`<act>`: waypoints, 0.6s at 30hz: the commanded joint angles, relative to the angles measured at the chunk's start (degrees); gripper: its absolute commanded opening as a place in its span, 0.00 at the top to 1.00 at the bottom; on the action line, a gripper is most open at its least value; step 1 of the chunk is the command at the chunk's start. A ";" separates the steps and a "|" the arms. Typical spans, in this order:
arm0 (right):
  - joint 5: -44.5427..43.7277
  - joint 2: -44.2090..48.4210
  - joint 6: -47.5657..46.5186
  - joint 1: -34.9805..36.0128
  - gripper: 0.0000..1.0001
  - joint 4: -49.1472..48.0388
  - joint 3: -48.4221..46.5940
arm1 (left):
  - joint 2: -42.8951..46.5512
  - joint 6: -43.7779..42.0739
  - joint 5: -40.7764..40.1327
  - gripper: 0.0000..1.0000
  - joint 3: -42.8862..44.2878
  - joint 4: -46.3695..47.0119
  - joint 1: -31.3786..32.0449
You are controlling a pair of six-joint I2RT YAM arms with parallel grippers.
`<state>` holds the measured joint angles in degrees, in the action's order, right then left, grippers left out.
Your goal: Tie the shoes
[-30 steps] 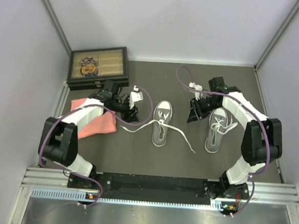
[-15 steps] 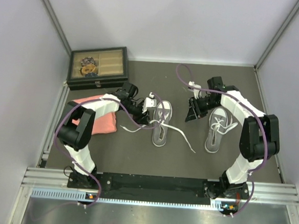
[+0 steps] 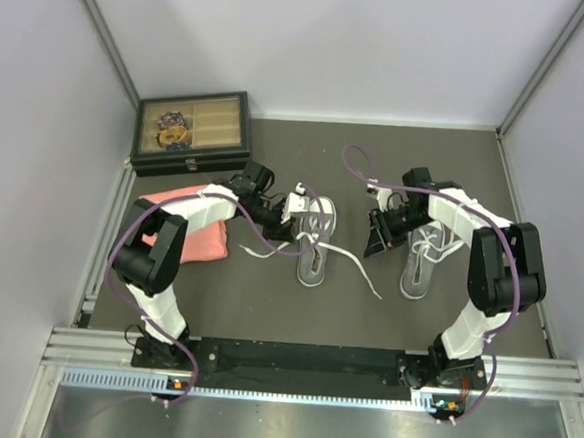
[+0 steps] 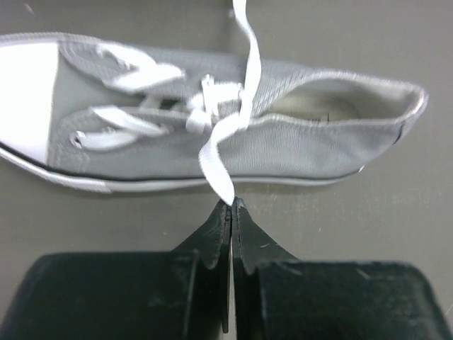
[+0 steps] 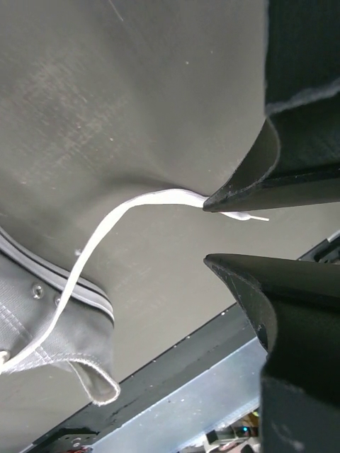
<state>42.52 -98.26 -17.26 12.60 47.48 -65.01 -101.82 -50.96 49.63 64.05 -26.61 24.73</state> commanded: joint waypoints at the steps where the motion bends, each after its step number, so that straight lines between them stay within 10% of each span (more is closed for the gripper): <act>1: -0.16 0.70 0.47 -0.30 0.69 -1.96 1.20 | 5.23 4.19 1.53 1.00 -0.16 6.39 2.94; 18: -0.86 1.49 0.29 -0.12 0.70 -1.69 3.14 | 8.04 8.86 -3.83 0.98 -0.51 11.59 5.50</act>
<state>41.43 -98.26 -16.43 12.60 46.65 -62.11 -96.66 -41.63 46.98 63.90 -16.23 29.91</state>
